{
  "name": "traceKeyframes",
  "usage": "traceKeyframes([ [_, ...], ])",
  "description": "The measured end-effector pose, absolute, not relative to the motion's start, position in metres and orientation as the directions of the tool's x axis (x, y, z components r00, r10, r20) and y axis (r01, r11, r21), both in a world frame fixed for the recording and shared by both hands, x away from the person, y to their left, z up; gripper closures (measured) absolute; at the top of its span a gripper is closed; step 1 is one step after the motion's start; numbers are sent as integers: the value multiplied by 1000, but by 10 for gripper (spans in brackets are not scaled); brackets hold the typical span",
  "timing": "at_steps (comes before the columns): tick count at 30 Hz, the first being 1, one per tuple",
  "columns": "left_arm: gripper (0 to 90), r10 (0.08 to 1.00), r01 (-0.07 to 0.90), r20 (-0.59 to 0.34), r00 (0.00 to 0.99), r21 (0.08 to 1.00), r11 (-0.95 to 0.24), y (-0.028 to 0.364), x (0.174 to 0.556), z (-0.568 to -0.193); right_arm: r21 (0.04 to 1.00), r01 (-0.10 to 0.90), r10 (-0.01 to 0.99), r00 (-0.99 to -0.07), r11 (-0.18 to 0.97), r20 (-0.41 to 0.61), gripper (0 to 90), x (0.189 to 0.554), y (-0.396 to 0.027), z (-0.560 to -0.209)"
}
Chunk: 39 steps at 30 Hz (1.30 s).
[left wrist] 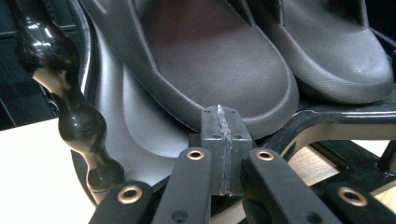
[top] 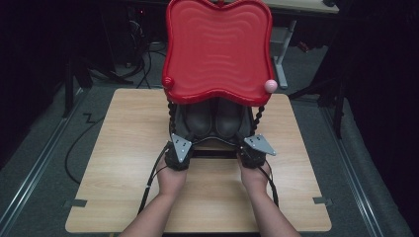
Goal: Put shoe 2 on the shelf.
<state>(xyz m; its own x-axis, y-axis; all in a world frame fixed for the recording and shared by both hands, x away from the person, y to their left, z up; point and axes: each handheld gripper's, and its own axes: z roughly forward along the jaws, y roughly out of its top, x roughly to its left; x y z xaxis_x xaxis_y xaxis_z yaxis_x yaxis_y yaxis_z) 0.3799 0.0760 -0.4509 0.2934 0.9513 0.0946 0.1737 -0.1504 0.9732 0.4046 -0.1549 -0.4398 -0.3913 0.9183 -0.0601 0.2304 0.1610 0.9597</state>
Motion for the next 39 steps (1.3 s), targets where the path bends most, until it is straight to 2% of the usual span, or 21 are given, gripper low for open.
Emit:
traceKeyframes([
  [16, 844, 953, 145, 96, 287, 979, -143, 84, 372, -442, 966, 215, 922, -384, 147, -54, 896, 400, -161, -434],
  [23, 812, 948, 141, 87, 306, 981, -136, 86, 364, -443, 968, 200, 913, -403, 150, -59, 867, 392, -159, -432],
  [33, 640, 919, 180, 72, 387, 972, -152, 96, 338, -461, 960, 218, 876, -479, 177, -52, 752, 369, -157, -450],
  [39, 497, 898, 238, 85, 432, 950, -204, 109, 321, -479, 949, 253, 862, -505, 190, -38, 599, 355, -163, -465],
])
